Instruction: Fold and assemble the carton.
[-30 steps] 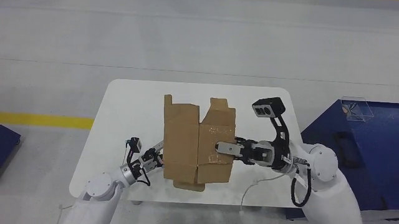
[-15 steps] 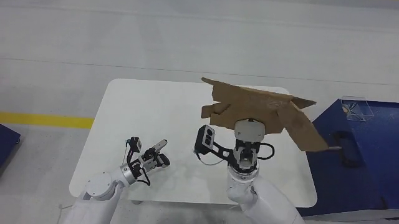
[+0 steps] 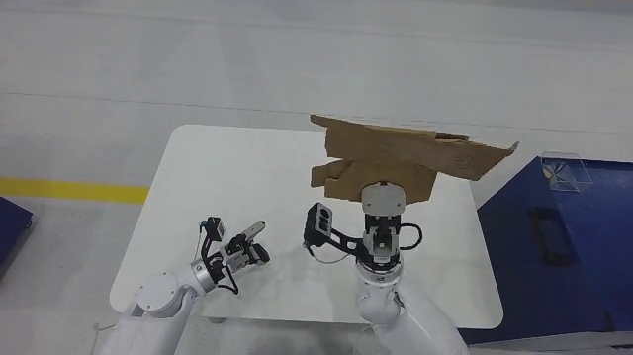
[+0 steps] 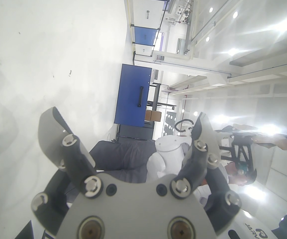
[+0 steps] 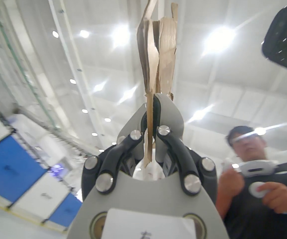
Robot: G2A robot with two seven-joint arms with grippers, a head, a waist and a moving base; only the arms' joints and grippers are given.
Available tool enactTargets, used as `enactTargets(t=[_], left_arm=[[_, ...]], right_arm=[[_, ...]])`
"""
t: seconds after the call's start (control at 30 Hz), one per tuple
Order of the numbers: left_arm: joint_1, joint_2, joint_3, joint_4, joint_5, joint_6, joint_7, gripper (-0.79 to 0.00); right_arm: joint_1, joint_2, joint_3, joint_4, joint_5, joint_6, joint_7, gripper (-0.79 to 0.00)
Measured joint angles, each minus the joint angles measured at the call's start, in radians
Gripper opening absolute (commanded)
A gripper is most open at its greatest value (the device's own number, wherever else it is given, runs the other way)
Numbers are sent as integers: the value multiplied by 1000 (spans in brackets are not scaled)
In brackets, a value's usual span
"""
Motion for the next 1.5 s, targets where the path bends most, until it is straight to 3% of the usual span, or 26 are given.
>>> enactTargets(t=[0.13,0.2,0.33,0.53,0.63,0.97,1.07,1.2,1.33,1.5], left_arm=[[0,0,0,0,0,0,0,0],[0,0,0,0,0,0,0,0],[0,0,0,0,0,0,0,0],[0,0,0,0,0,0,0,0],[0,0,0,0,0,0,0,0],[0,0,0,0,0,0,0,0],[0,0,0,0,0,0,0,0],[0,0,0,0,0,0,0,0],[0,0,0,0,0,0,0,0],[0,0,0,0,0,0,0,0]], right_arm=[[18,15,111,42,-493,-343,194,-785],[18,24,169,37,-659,-504,222,-785],[-11,48,318,-48,-1024,-873,197,-785],[-115,66,461,-244,-1458,-1244,58,-785],[-157,68,479,-301,-1587,-1333,-33,-785],[-153,69,484,-304,-1584,-1330,-29,-785],[-156,76,562,-379,-1712,-1411,-111,-785],[-200,70,728,-558,-2177,-1533,-303,-785],[-249,50,845,-793,-2782,-1552,-545,-785],[-187,44,811,-787,-3427,-1585,-905,-785]])
